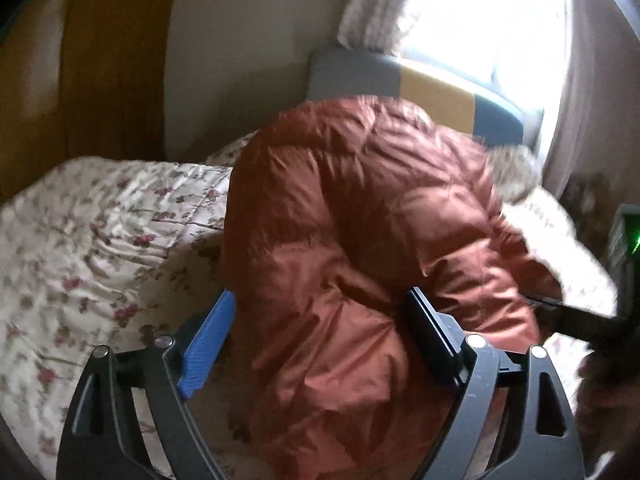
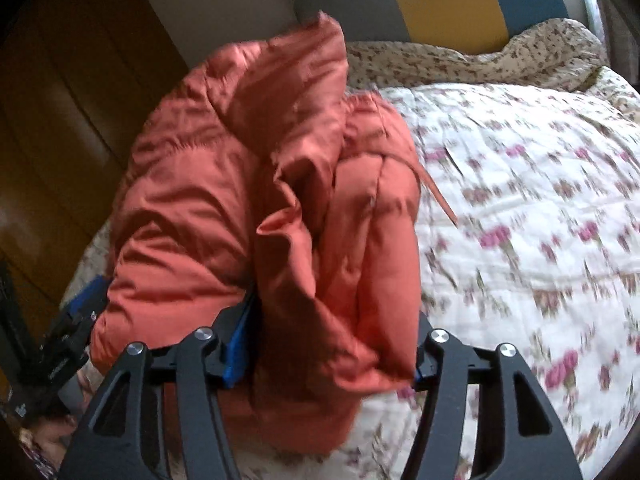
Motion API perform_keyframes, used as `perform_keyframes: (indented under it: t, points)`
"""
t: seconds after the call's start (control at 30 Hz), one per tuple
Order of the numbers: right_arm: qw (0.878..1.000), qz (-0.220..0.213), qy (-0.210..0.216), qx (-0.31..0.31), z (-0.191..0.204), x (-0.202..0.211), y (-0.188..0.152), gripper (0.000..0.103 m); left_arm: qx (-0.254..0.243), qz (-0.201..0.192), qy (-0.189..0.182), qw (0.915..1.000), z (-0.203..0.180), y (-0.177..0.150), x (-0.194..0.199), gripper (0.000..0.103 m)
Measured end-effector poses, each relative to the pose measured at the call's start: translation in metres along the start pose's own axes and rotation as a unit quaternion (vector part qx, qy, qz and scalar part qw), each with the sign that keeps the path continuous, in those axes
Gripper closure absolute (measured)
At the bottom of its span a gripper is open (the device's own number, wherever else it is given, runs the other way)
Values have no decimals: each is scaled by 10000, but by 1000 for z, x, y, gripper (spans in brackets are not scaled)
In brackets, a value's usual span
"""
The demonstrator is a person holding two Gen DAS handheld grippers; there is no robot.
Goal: Fold large clothes
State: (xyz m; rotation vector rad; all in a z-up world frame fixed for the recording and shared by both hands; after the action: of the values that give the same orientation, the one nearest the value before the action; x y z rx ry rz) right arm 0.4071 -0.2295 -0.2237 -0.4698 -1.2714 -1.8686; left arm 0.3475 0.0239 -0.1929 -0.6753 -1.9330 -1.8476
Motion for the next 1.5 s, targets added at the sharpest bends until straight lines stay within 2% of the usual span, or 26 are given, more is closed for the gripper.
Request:
perform_keyframes:
  t: [0.13,0.23,0.33,0.37,0.4,0.53,0.67,0.8,0.9,1.07,1.27,1.5]
  points:
    - [9998,98,9,-158,-6,-2,-13,46,-11,320,84,9995,6,-11,-13,16]
    - [9996,62,31,-287,-6,8,-13,44,134,447,104,9989,8,-11,-7,16]
    - [9998,-74,-87,-169,3,26,-16,32,267,478,110,9984,8,-12,6,14]
    - [9997,-139,-164,-104,7,32,-18,28,338,483,183,9981,9,-14,13,7]
    - [9995,-215,-232,3,12,40,-20,26,382,485,288,9977,10,-15,18,4]
    - [9985,-350,-323,269,29,63,-30,14,452,378,705,9958,6,-23,42,3]
    - [9964,-515,-443,513,49,88,-42,2,246,406,1121,9926,-4,-31,66,3]
    - [9940,-686,-485,694,64,104,-51,2,134,304,1566,9871,-9,-39,92,3]
    - [9926,-780,-595,718,70,114,-57,2,97,148,1527,9881,-13,-43,113,3]
    - [9912,-853,-741,689,72,130,-73,2,78,-50,1664,9860,-17,-44,138,3]
    - [9898,-823,-882,756,73,137,-84,2,90,-55,1617,9868,-21,-45,149,3]
    - [9906,-832,-820,715,73,137,-83,2,101,-39,1547,9879,-22,-46,152,3]
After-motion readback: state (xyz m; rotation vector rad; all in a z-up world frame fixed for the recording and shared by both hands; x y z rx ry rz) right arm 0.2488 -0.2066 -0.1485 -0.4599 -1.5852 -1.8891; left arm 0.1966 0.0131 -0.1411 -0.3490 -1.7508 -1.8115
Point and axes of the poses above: each gripper's, at about its wrist camera, not at the fingertips, and x roughly against the way its jaws point, z to its left, y to its top, the point moved 3 cm from there along -x, roughly the way its jaws point, and after that the axes turned 4 degrees about y, right-handed, at the moved point
